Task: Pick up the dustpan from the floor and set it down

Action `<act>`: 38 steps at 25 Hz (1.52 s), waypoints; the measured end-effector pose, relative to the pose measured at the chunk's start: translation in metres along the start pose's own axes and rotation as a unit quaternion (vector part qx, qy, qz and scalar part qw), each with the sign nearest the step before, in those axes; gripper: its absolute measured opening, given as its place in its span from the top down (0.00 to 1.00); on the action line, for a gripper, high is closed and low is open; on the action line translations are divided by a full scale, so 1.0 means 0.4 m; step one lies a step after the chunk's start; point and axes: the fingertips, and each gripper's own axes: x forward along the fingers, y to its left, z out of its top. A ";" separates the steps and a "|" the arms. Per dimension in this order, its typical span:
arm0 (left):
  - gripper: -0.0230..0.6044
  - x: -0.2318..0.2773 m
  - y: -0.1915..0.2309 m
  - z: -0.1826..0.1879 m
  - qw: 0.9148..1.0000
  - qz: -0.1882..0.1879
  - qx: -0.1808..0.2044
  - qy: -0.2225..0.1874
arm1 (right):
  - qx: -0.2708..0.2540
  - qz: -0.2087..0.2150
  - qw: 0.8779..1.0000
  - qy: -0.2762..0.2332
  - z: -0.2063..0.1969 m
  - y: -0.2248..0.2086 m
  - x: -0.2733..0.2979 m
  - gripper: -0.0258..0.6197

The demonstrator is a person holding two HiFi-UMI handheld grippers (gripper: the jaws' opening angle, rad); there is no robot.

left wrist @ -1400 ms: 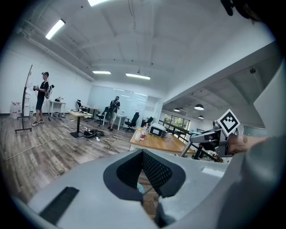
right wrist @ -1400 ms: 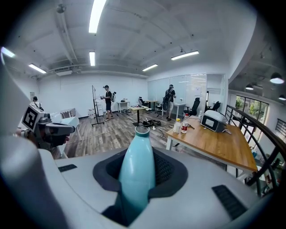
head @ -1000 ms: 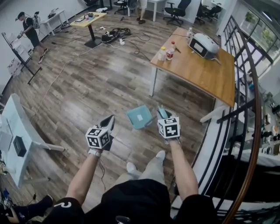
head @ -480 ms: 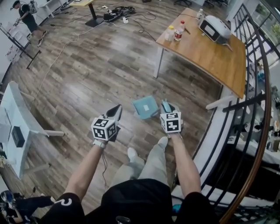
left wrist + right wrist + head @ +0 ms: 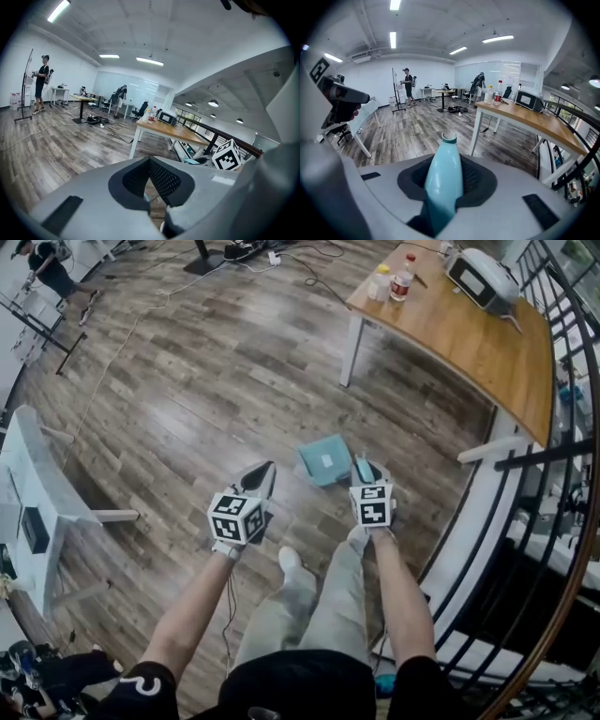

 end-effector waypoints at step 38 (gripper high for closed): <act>0.97 0.074 0.058 -0.226 0.998 0.012 -0.023 0.049 | 0.005 0.013 0.997 0.079 -0.322 0.066 0.210 0.66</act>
